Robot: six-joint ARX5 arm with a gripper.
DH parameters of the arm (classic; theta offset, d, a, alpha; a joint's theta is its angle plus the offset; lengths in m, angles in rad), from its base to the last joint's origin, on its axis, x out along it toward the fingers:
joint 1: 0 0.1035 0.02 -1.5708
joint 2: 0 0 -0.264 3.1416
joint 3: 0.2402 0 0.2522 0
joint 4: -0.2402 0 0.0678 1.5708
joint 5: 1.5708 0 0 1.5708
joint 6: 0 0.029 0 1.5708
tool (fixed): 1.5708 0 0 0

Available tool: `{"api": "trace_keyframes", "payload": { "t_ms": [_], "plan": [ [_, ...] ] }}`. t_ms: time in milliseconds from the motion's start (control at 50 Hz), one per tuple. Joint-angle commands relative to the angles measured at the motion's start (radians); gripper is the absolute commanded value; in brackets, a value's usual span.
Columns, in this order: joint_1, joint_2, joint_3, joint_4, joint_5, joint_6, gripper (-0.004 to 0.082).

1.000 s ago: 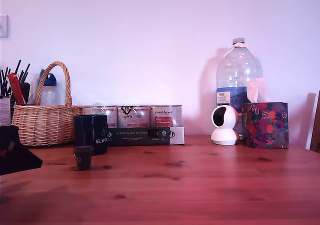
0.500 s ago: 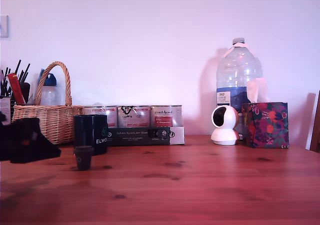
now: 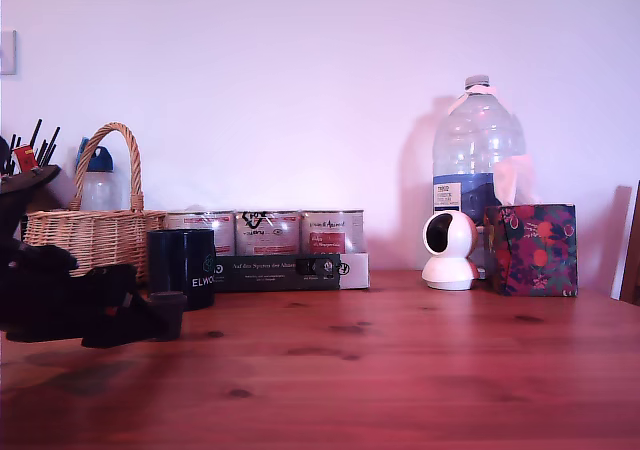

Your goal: Pick up the coffee capsules from the table one by one and drop them inside the nearest coffee cup

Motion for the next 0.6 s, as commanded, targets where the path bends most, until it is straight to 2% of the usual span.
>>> {"api": "trace_keyframes", "payload": {
  "t_ms": [0,80,580],
  "plan": [
    [-0.005,0.007,0.025,0.01,0.004,0.009,0.0609],
    [-0.006,0.018,0.053,-0.01,0.004,0.025,0.0609],
    [-0.018,0.068,0.146,-0.108,0.005,0.035,0.0606]
  ]
}}
